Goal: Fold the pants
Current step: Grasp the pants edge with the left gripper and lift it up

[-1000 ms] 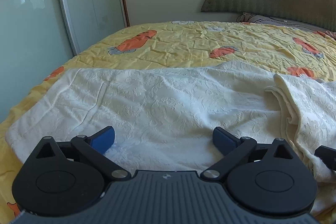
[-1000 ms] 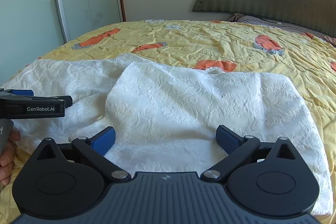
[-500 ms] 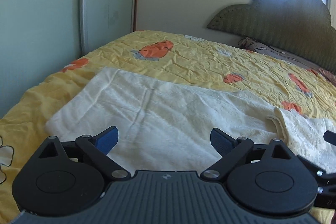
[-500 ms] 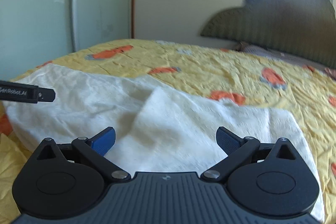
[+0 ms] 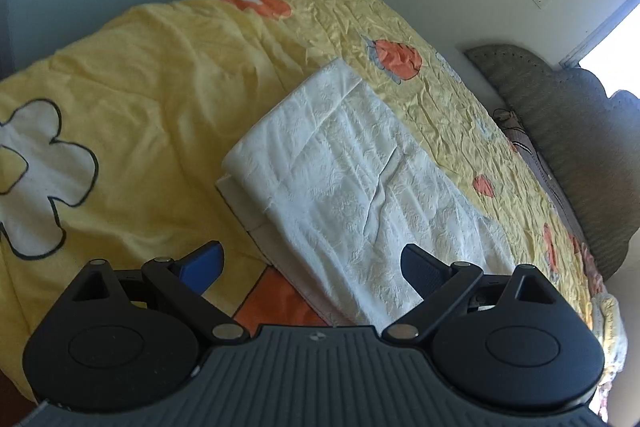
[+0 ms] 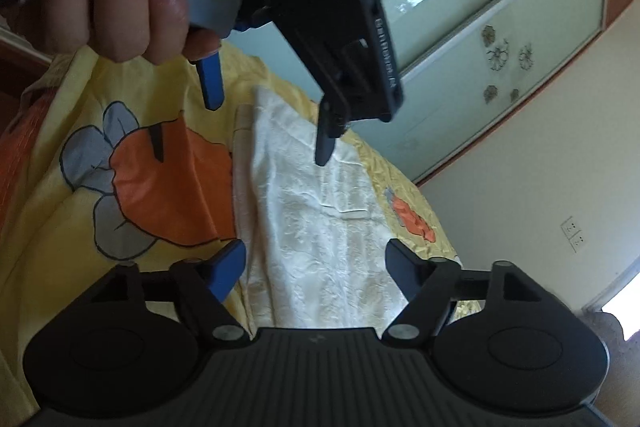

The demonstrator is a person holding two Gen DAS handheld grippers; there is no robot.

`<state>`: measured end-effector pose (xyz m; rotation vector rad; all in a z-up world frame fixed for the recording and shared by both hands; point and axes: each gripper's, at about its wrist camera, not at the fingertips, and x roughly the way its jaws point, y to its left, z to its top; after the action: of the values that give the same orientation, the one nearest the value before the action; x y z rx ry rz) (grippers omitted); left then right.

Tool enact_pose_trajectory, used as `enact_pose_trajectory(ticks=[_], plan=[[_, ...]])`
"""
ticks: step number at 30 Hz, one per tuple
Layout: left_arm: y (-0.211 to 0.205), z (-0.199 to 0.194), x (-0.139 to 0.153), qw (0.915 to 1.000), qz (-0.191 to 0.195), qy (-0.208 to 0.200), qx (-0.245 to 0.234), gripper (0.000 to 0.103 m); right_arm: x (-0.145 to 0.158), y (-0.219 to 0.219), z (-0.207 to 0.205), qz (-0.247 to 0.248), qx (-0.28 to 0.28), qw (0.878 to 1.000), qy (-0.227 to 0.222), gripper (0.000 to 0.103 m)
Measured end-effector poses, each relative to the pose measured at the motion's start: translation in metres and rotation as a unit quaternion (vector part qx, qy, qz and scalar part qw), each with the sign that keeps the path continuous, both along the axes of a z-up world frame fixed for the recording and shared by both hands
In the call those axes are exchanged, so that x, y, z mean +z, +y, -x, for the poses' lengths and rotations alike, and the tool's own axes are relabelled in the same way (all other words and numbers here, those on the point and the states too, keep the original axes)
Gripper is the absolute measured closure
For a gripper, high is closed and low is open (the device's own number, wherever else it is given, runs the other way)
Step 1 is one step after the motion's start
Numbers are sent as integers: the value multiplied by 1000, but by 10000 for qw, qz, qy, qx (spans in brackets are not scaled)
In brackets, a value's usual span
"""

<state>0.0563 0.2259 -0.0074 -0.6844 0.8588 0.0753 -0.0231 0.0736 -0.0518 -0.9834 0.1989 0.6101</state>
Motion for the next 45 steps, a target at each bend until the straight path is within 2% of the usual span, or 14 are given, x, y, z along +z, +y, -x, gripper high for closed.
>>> enact_pose_trajectory(ticks=[6,10,14,17,19,21,23,26,31,33,34,37,40,45], plan=[[12,-7,-15,9966,816,28,86,6,-8,18,3,360,110,9991,-213,44],[21,-13,-28,9824,1868,-81,-5,6,-20,24,0,614,15,9959,-664,66],[21,-22,-37,9732,2286,-259,21,6,-3,14,-7,-26,-258,9954,-918,66],[18,-33,-41,9658,2556,-431,62,6,23,0,-19,-697,-447,9951,-540,65],[16,-44,-43,9640,2610,-500,71,6,43,-14,-28,-1168,-181,9923,369,64],[14,-53,-44,9664,2531,-423,136,6,67,-33,-39,-1939,71,9723,1303,64],[13,-59,-41,9687,2433,-479,108,6,81,-45,-59,-2458,-170,9549,1654,64],[9,-63,-38,9733,2234,-522,99,12,69,-43,-93,-2234,-833,9573,1637,64],[8,-71,-38,9853,1666,-306,206,47,25,-55,-123,-1993,-1304,9414,2390,64],[7,-72,-37,9904,1331,-197,308,82,28,-64,-120,-2201,-1314,9348,2461,64],[6,-73,-36,9933,1091,-133,343,89,31,-72,-121,-2416,-1296,9297,2461,64],[-11,-62,-21,9980,331,-420,332,93,38,-86,-126,-2863,-1407,9149,2473,63],[-49,-45,14,9923,-800,-935,104,95,44,-96,-139,-3225,-1577,9025,2379,63],[-109,-19,67,9691,-1488,-1893,-540,94,64,-127,-142,-4166,-1468,8624,2472,63]])
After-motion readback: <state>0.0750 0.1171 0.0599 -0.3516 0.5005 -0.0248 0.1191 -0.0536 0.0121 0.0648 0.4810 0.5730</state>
